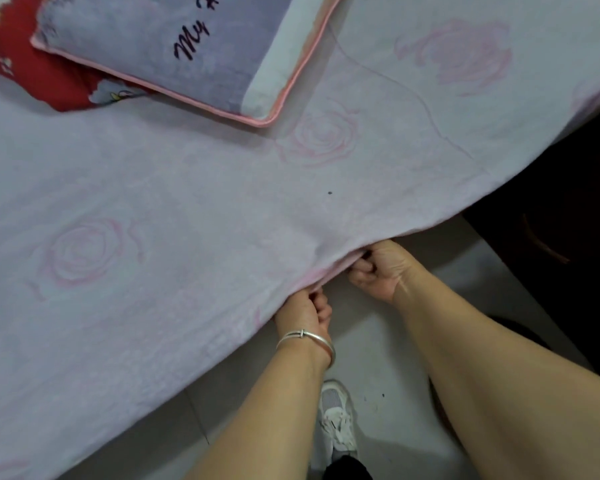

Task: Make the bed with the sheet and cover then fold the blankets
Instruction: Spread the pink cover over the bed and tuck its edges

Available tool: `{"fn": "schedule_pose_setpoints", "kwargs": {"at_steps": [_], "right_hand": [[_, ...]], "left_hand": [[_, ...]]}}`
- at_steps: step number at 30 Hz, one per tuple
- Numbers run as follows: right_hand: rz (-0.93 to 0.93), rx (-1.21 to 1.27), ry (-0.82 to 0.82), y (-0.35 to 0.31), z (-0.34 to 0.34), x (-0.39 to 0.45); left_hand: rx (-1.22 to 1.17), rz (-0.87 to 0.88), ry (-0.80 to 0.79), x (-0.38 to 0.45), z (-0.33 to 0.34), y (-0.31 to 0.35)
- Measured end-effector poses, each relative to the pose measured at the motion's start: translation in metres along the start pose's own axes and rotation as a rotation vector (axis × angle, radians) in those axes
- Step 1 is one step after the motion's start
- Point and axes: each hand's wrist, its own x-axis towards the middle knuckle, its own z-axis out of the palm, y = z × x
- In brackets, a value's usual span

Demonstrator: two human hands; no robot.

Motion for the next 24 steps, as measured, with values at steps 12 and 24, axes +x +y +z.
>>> {"fn": "schedule_pose_setpoints", "kwargs": {"at_steps": [12, 24], "right_hand": [[0.412, -1.011, 0.226, -0.006, -0.005, -0.008], [0.148, -0.172, 0.269, 0.002, -0.01, 0.007]], "left_hand": [[-0.264, 0.114, 0.108, 0.005, -0.005, -0.003], [-0.227, -0.071, -0.273, -0.001, 0.003, 0.008]]}}
